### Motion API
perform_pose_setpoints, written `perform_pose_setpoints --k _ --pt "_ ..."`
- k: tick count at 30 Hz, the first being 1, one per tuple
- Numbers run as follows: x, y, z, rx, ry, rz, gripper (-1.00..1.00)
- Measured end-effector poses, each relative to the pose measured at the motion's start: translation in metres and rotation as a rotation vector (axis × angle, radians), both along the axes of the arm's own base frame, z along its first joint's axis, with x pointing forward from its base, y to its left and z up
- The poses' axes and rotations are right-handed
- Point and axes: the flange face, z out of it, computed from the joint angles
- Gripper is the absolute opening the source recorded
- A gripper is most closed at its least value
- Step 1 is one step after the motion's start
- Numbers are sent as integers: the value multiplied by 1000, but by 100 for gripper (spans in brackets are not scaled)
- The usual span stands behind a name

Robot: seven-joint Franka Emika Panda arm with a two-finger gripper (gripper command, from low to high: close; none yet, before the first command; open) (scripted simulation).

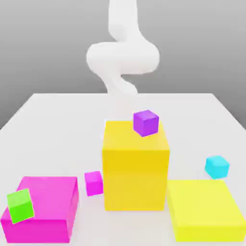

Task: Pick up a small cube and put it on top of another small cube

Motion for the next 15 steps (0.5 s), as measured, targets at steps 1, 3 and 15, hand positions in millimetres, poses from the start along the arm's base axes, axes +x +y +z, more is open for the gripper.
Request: perform_pose_setpoints --k 1,3,15 --pt "12 20 -25 -38 35 78 0" --pt "27 59 -73 -109 98 228 0" --pt "-52 247 -351 -486 383 1141 0"
